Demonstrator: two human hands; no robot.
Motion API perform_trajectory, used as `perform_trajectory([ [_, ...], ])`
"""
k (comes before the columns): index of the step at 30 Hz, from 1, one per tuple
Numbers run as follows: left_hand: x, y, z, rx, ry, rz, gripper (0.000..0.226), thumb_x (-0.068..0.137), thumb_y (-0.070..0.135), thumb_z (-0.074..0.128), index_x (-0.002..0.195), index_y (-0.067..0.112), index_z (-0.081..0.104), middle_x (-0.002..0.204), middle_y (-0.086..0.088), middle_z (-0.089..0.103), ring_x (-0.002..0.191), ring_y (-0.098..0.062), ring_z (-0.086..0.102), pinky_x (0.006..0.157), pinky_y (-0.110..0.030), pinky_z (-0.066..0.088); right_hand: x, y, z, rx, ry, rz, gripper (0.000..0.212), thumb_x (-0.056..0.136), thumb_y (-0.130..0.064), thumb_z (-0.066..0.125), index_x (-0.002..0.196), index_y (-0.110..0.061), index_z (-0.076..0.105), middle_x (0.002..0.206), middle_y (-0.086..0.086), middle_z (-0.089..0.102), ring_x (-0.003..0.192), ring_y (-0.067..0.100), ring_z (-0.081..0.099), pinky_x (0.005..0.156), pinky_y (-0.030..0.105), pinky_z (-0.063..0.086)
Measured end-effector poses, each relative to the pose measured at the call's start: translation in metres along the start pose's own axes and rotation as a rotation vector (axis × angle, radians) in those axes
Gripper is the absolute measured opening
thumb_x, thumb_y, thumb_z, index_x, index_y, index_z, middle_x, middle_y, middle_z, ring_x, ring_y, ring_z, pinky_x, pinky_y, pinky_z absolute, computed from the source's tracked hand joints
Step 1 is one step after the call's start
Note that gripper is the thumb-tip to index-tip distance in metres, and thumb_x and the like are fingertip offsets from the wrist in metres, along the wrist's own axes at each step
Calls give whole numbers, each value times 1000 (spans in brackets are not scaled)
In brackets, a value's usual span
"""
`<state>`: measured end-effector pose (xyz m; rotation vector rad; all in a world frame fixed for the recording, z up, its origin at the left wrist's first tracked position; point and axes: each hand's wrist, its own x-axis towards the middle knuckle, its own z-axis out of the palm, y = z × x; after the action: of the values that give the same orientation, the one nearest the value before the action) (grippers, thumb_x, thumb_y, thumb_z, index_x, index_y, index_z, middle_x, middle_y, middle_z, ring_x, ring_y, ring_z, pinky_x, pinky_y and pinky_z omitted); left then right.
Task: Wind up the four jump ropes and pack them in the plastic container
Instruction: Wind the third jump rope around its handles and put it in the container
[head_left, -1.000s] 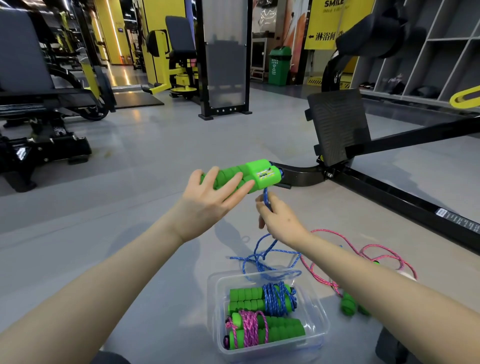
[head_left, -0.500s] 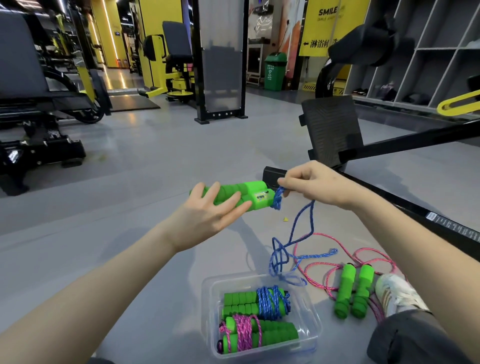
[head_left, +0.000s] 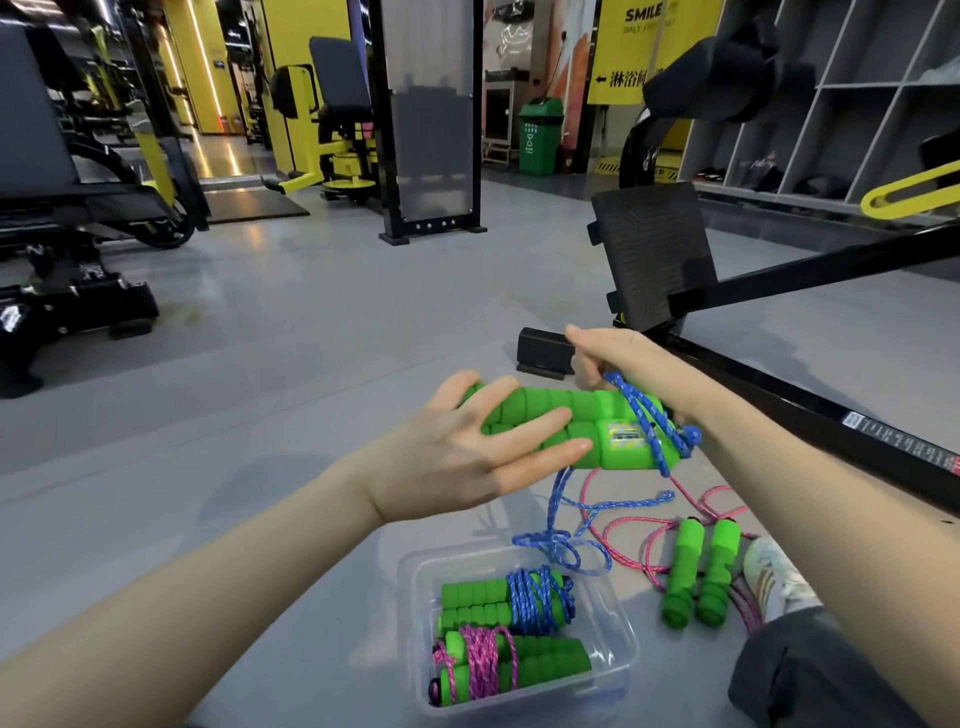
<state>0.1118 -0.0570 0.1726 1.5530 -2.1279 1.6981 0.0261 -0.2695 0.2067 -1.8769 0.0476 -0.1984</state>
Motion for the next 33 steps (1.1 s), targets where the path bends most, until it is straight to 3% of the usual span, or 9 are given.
perform_trajectory([
  [3, 1, -5, 0, 34, 64, -98, 37, 98, 12, 49, 133, 18, 44, 129, -4, 49, 96, -36, 52, 73, -42, 43, -3, 7, -5, 553, -198, 128, 36, 74, -48, 62, 60, -15, 65, 60, -2, 60, 51, 11, 57, 55, 25, 47],
  [5, 2, -11, 0, 68, 95, -158, 38, 97, 12, 51, 134, 17, 45, 130, -5, 48, 96, -36, 52, 73, -42, 43, -3, 13, -7, 626, -173, 80, 25, 74, -42, 64, 67, -19, 70, 60, -4, 61, 48, 7, 54, 52, 20, 45],
  [10, -12, -23, 9, 206, 20, -244, 40, 95, 10, 52, 134, 15, 46, 126, -7, 57, 90, -35, 53, 69, -40, 43, 0, 11, 9, 317, -78, 140, 36, 98, -23, 34, 76, -18, 62, 51, 1, 35, 40, 10, 21, 51, 26, 28],
  [13, -18, -26, 12, 248, -29, -262, 36, 96, 3, 42, 130, 12, 50, 116, -9, 66, 81, -36, 59, 64, -38, 42, -2, 5, 17, 143, -130, 188, 18, 99, -19, 38, 94, -10, 53, 54, 5, 40, 41, 15, 32, 54, 30, 43],
  [17, -26, -34, 15, 297, -78, -296, 39, 94, -3, 37, 128, 9, 53, 111, -12, 66, 79, -38, 60, 62, -37, 40, -4, -8, 16, -150, -154, 186, 11, 95, -14, 48, 89, -9, 55, 50, 2, 45, 42, 16, 43, 59, 32, 53],
  [21, -42, -41, 17, 340, -135, -312, 42, 92, -5, 37, 129, 7, 54, 110, -14, 65, 79, -39, 59, 62, -37, 39, 1, -15, 4, -568, 94, 32, 12, 92, -21, 55, 86, -14, 62, 68, 11, 51, 41, 1, 41, 48, 22, 45],
  [26, -36, -31, 21, 311, -143, -273, 40, 92, -5, 38, 122, 9, 60, 106, -13, 67, 75, -37, 60, 57, -36, 41, -5, -18, 13, -581, -60, -2, 13, 92, -20, 54, 98, -17, 66, 70, 0, 51, 46, 6, 45, 49, 21, 46],
  [29, -38, -24, 25, 277, -184, -223, 40, 92, -4, 35, 125, 10, 54, 108, -12, 66, 77, -36, 59, 57, -36, 42, -3, -22, 12, -717, -24, -93, 19, 86, -6, 55, 86, -20, 68, 63, -6, 52, 50, 5, 42, 52, 18, 39],
  [33, -38, -18, 24, 215, -232, -165, 45, 92, -3, 33, 130, 10, 51, 111, -13, 63, 80, -36, 57, 61, -37, 40, -2, -20, 3, -859, 137, -244, 26, 79, 0, 56, 87, -18, 73, 73, 5, 65, 66, 21, 54, 66, 34, 44],
])
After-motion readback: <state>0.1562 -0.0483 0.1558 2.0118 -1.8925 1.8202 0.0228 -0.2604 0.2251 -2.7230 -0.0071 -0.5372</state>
